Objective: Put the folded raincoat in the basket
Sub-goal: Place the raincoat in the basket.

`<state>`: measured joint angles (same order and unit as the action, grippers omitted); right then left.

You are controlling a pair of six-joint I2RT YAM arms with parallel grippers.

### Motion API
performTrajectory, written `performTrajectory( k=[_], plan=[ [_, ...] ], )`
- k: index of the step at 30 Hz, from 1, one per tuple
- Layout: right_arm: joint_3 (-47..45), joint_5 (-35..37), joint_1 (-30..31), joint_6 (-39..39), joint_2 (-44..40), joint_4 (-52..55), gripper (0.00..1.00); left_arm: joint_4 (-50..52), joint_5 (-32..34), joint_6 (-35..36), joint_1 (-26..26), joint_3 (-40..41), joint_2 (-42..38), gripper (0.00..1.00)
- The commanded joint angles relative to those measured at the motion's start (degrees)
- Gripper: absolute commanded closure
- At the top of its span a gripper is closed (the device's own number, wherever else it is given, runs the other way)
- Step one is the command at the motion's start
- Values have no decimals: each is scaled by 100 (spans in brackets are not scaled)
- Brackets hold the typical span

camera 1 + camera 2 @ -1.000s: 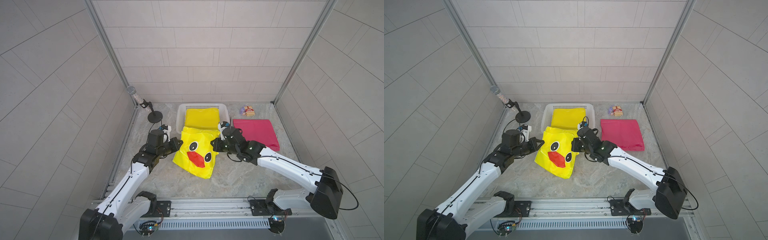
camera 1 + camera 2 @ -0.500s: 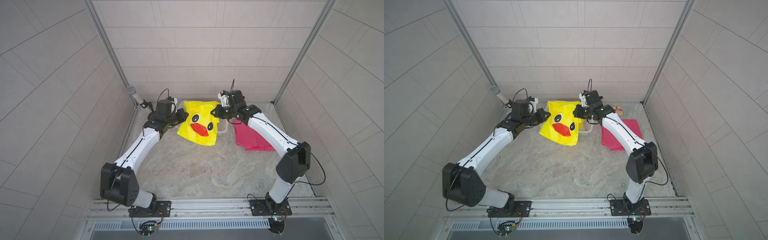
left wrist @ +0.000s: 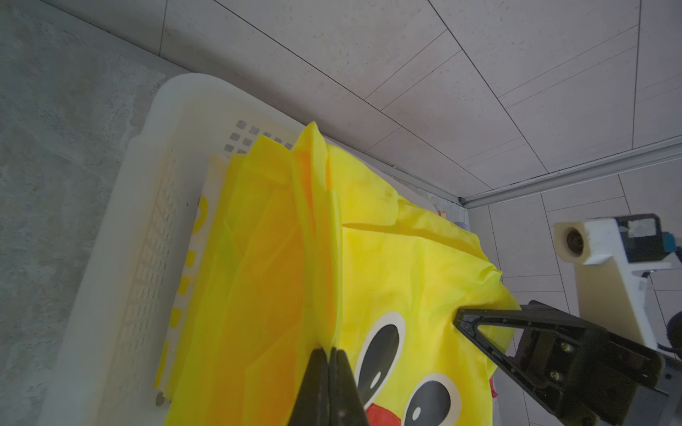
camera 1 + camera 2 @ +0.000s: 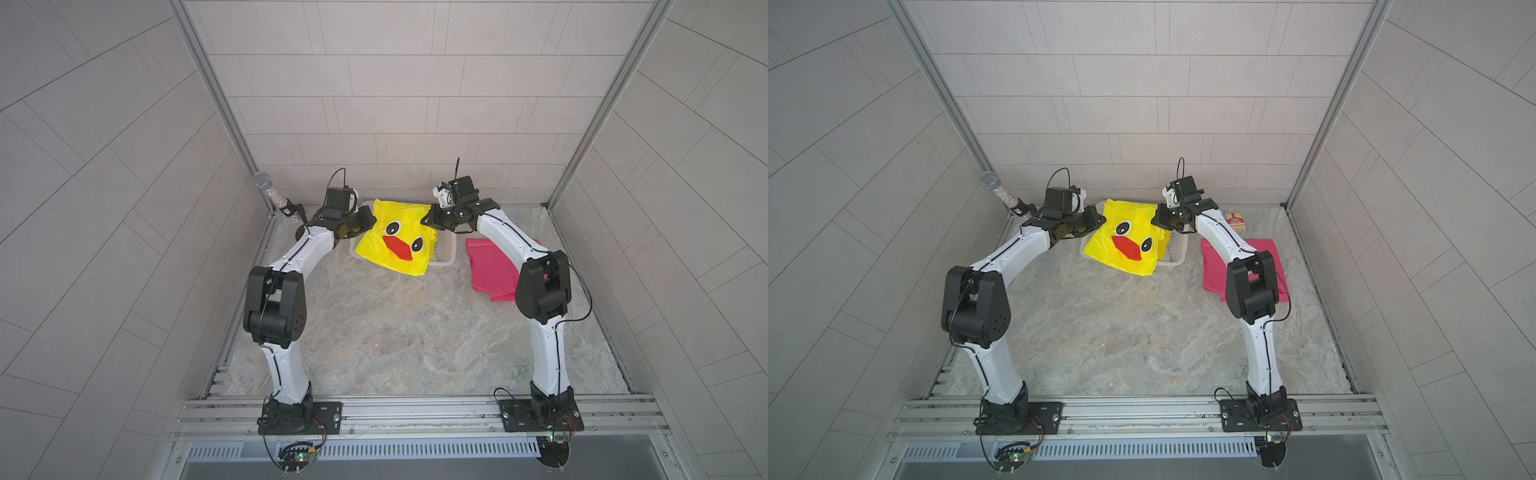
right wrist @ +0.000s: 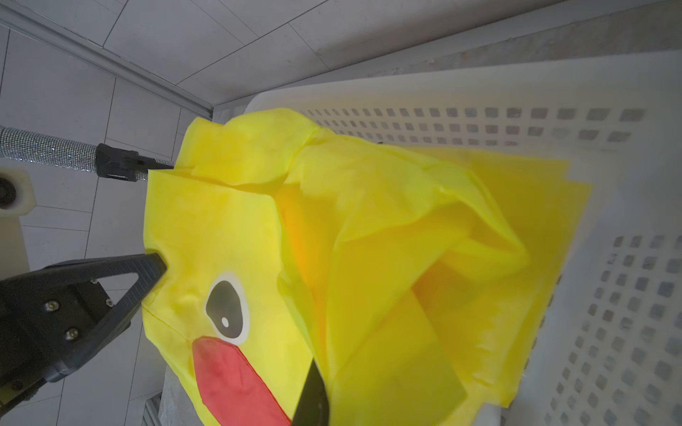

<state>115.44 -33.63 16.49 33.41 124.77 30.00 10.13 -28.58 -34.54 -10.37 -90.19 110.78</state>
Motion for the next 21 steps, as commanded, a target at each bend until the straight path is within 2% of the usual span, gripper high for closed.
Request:
performTrajectory(
  k=[1, 8, 11, 13, 14, 15, 16, 19, 21],
  plan=[
    [189, -135, -135, -88, 183, -237, 100, -175, -207, 181, 51, -512, 434, 98],
    [920, -249, -352, -129, 871, -189, 100, 102, -156, 259, 62, -1111, 1028, 96],
    [1098, -345, -408, -191, 1053, -166, 97, 144, -110, 290, 64, -1085, 1085, 89],
    [1126, -363, -418, -220, 1096, -165, 83, 256, -29, 323, 74, -1131, 1105, 74],
    [1121, -360, -427, -221, 1104, -161, 71, 351, 6, 349, 71, -1189, 1129, 64],
    [1129, -372, -436, -221, 1093, -161, 54, 494, 27, 382, 72, -1288, 1162, 50],
    [1130, -388, -445, -210, 1065, -146, 44, 653, 13, 427, 73, -1406, 1184, 40],
    [1130, -377, -476, -212, 861, -85, 31, 1098, -54, 579, 63, -1730, 1138, 27],
    [1131, -287, -503, -237, 636, 25, 28, 1466, 61, 771, 71, -1914, 992, 14]
  ],
)
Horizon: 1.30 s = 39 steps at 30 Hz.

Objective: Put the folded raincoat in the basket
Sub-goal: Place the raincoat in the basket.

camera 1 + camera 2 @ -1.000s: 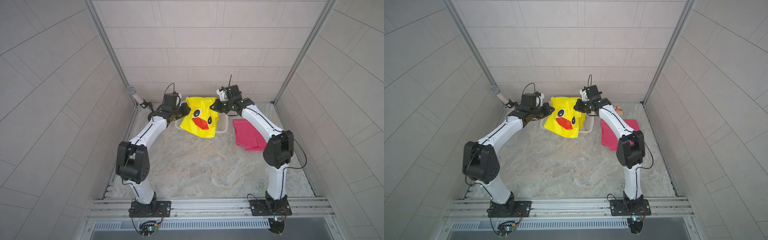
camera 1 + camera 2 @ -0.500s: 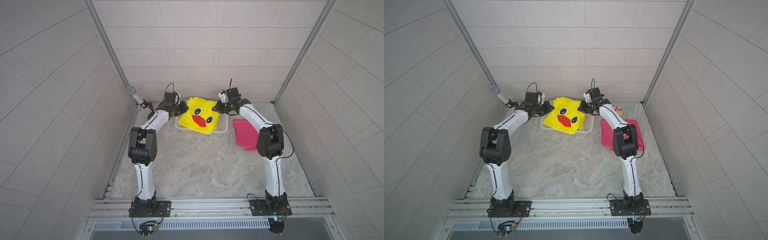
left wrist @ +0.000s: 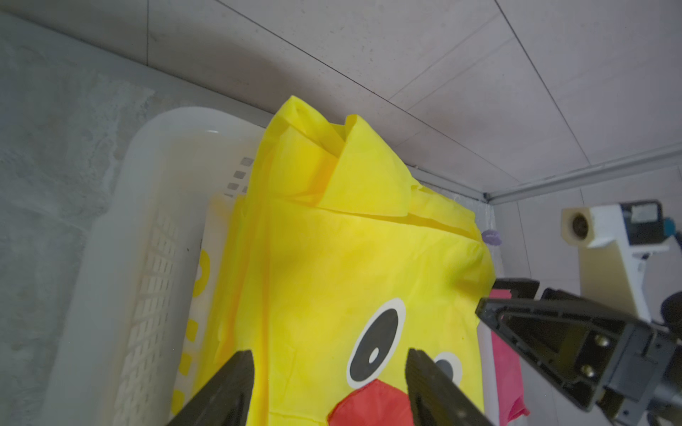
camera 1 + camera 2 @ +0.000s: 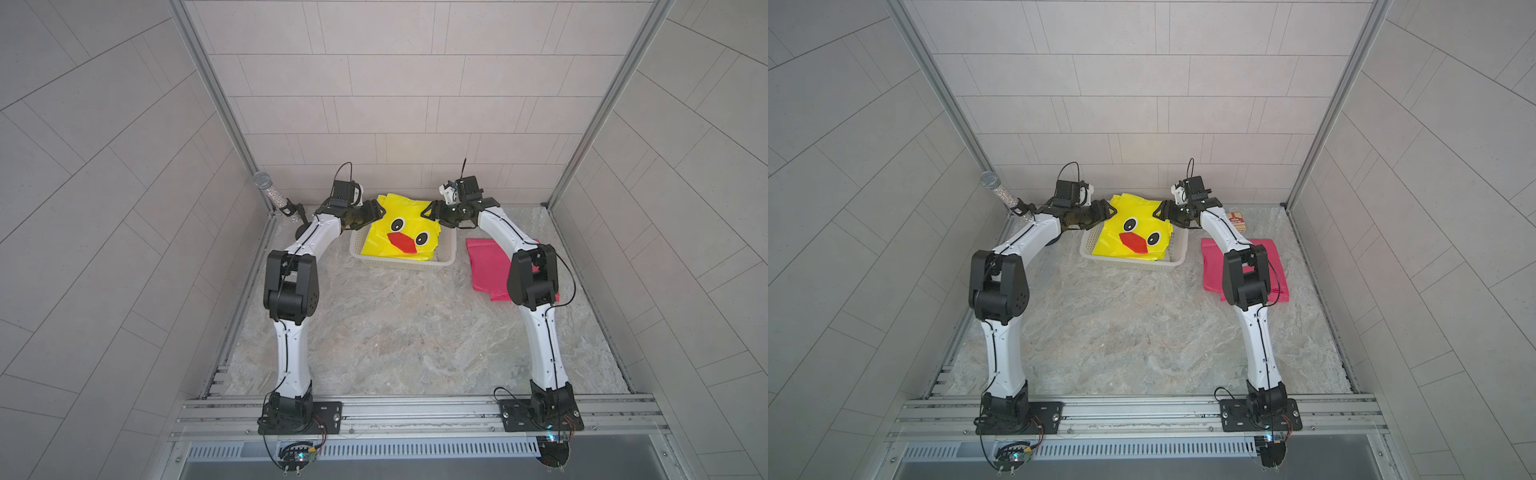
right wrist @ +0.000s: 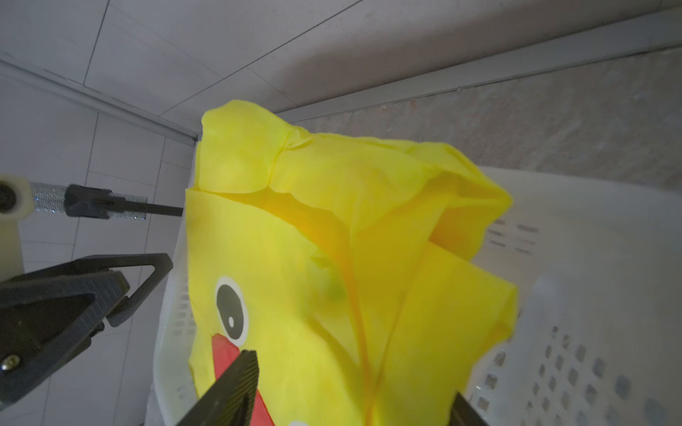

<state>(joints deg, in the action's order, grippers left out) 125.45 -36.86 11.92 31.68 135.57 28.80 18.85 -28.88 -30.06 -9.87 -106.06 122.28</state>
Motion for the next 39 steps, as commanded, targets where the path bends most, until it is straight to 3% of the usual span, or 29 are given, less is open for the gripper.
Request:
performTrajectory(
  k=[1, 2, 8, 13, 15, 18, 26, 39],
  plan=[
    [129, 106, -58, -103, -581, 231, 28, 772, 203, 428, 23, -411, -279, 5],
    [125, 182, -67, -154, -709, 324, 28, 919, 328, 500, 25, -461, -398, 0],
    [-10, 1027, -15, -510, -1579, 1090, 32, 1224, 902, 760, 46, -550, -1182, 0],
    [-718, 1762, 317, -648, -2191, 981, 44, 289, -72, 141, 11, -403, -1041, 0],
    [-1060, 1658, 410, -486, -2276, 536, 48, -132, -338, -181, -43, -423, -794, 0],
    [-1038, 1583, 498, -250, -2050, 186, 55, -581, -484, -518, -158, -649, -330, 1],
    [-849, 1717, 557, -23, -1168, -642, 61, -488, -355, -609, -349, -1760, 881, 7],
    [-1342, 1723, 460, -91, -357, -1092, 62, 83, -310, -165, -356, -1940, 1785, 10]
  ],
)
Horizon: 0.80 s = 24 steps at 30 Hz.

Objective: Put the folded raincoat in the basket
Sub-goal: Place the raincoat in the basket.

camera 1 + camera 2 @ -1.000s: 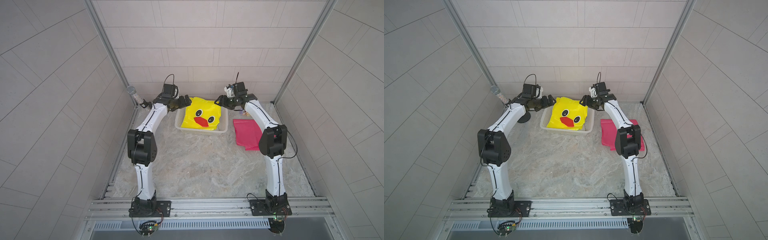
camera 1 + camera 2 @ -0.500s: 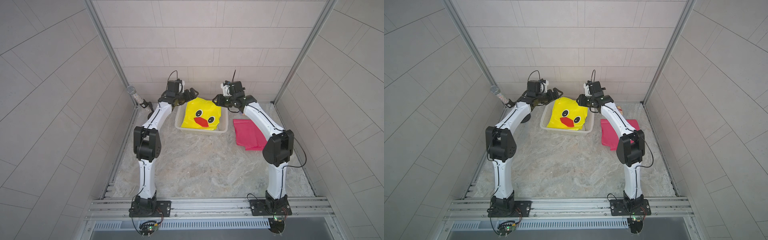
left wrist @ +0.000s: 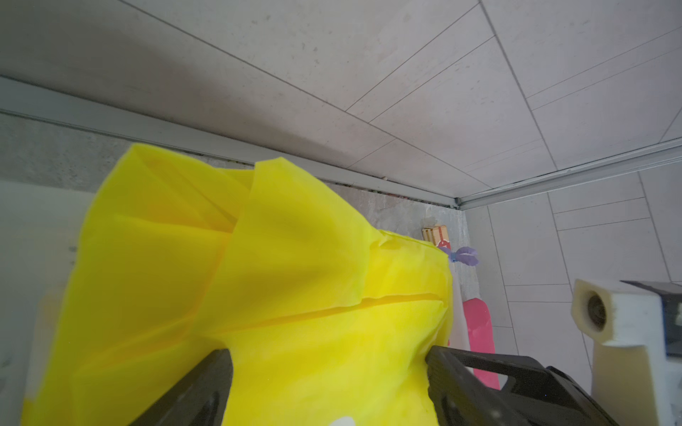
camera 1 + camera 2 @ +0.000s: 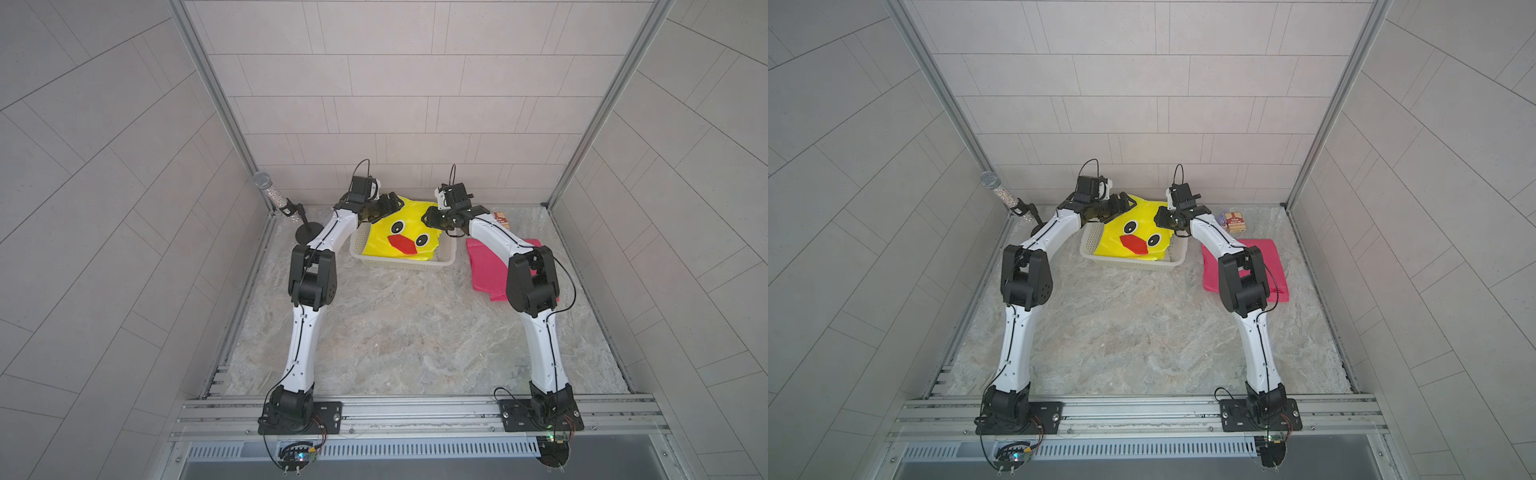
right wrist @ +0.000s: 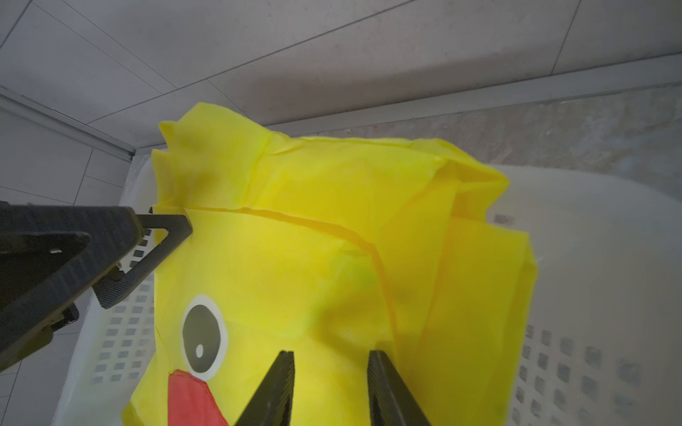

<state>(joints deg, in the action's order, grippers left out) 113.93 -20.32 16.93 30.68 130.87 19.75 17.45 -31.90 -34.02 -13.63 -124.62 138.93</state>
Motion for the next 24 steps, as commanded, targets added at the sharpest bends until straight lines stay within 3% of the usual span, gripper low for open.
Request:
performTrajectory(
  k=[1, 20, 24],
  plan=[
    [-279, 72, -56, 6, 118, -231, 62, 232, 7, 275, 24, -24, 137, 10],
    [-671, -255, -278, 35, 242, -401, 63, 241, 55, 387, 21, 405, 139, 10],
    [-643, -324, -277, -17, -68, -402, 63, 295, 26, 378, 22, 354, -280, 4]
  ],
)
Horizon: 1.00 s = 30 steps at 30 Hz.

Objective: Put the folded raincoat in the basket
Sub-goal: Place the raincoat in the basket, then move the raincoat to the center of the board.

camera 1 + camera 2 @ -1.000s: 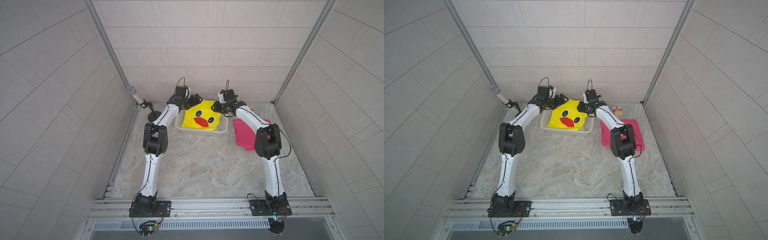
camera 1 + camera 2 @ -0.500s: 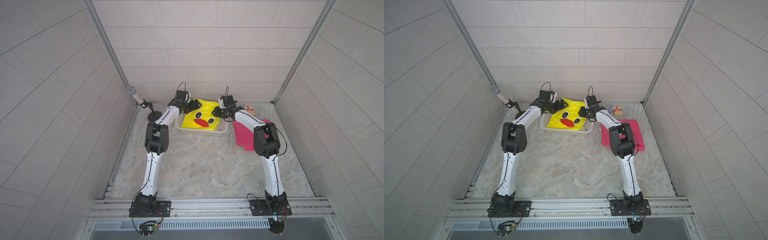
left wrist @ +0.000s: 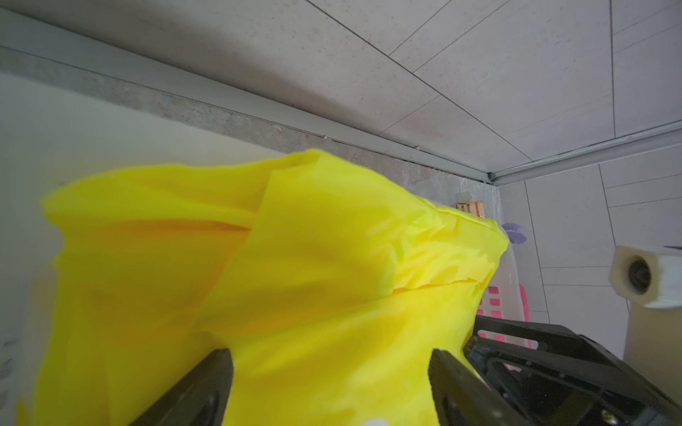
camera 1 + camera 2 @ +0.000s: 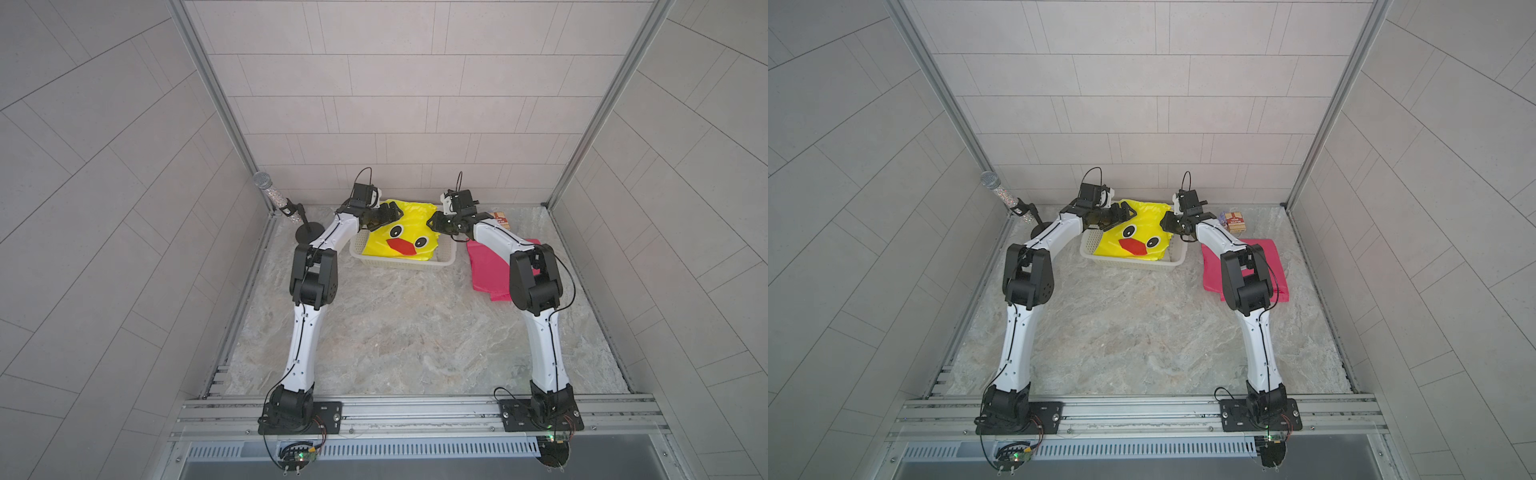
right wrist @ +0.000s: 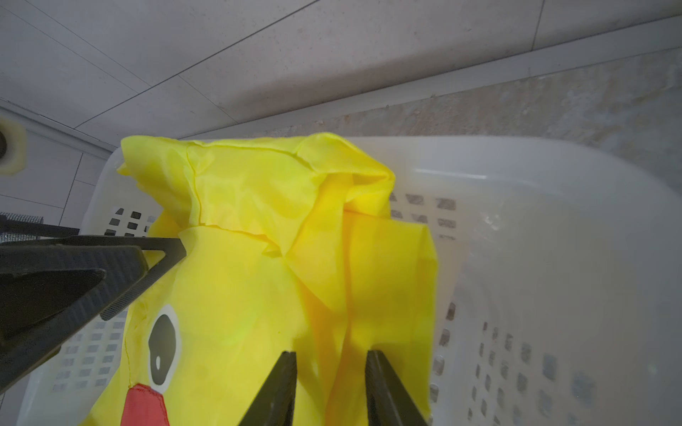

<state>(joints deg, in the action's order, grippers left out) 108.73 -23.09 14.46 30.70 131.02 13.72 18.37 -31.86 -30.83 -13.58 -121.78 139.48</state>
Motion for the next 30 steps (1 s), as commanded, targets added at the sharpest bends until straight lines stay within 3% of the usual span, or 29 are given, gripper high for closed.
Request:
performTrajectory(
  k=[1, 10, 14, 17, 21, 25, 30],
  plan=[
    [-129, -51, -30, -30, -200, 202, 62, 259, 31, 94, 21, 23, -450, 2],
    [-590, 203, -35, -239, -2039, 450, 45, 1570, 578, 629, 12, -789, -1459, 0],
    [-1607, 721, -218, -308, -3127, 790, 44, 2147, 855, 903, 13, -621, -1931, 0],
    [-2868, 1087, -566, -274, -3993, 751, 44, 2071, 935, 949, -2, 272, -2566, 0],
    [-4025, 1474, -1026, -561, -4684, 976, 43, 661, 1096, 564, -16, 2600, -3869, 0],
    [-4518, 1815, -1327, -881, -4771, 1514, 40, -664, 1371, 167, -98, 4632, -5147, 0],
    [-4780, 2096, -1444, -980, -4508, 1590, 39, -723, 1629, 109, -248, 5776, -6104, 0]
  ],
)
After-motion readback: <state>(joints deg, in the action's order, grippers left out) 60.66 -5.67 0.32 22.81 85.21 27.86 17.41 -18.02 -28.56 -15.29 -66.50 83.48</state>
